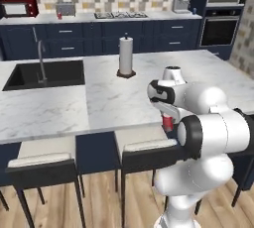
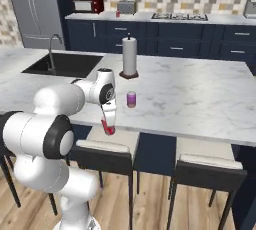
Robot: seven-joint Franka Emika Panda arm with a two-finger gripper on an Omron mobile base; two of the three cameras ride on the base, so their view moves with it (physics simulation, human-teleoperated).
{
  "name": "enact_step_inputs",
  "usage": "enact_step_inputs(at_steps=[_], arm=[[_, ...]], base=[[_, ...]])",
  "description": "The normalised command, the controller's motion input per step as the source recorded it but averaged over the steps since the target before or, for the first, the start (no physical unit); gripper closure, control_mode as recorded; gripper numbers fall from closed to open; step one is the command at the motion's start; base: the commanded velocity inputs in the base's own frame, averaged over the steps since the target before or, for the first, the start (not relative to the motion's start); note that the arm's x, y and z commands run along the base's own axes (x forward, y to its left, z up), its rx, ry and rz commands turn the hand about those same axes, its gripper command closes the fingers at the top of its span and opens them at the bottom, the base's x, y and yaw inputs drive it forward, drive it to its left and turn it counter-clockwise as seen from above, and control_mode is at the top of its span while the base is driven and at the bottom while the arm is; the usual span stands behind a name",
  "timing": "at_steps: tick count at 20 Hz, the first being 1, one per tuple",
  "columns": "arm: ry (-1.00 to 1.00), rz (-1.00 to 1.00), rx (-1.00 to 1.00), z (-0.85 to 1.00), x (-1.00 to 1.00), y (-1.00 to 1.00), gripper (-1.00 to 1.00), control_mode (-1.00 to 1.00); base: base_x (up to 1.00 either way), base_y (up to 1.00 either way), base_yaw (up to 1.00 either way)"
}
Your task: Four empty soda cans are scattered around the kitchen. Gather all the cans and cluster them next to the stove for recycling.
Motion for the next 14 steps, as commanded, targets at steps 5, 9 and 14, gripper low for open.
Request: enact_step_inputs(at_steps=[5,9,14], arm=[[0.0,0.0,0.0,0.0,0.0,0.0,1.0,1.0],[0.0,0.0,0.0,0.0,0.0,0.0,1.0,1.0],[0.0,0.0,0.0,0.0,0.0,0.0,1.0,1.0]], base=[[0.0,-0.67,0.06],[0.0,-0.63,0.1],[0.01,-0.63,0.06]])
